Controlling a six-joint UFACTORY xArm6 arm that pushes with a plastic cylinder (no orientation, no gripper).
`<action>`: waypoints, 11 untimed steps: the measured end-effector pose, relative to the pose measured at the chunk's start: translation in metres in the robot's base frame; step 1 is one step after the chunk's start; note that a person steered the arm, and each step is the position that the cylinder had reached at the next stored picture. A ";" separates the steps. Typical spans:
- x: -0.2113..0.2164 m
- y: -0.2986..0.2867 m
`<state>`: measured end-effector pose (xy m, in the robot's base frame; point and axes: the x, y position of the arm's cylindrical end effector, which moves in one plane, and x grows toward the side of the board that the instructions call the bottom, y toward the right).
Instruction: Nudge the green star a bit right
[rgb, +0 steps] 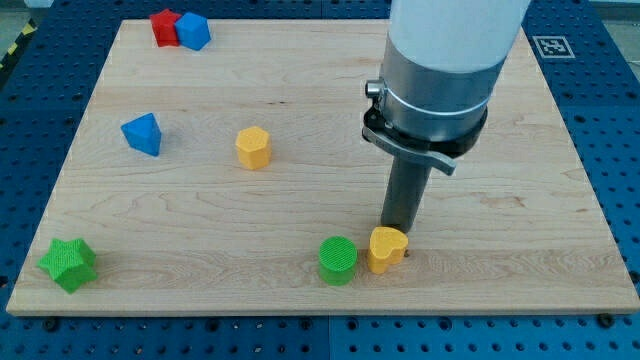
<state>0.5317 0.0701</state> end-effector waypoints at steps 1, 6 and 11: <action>-0.027 -0.045; -0.027 -0.358; 0.066 -0.285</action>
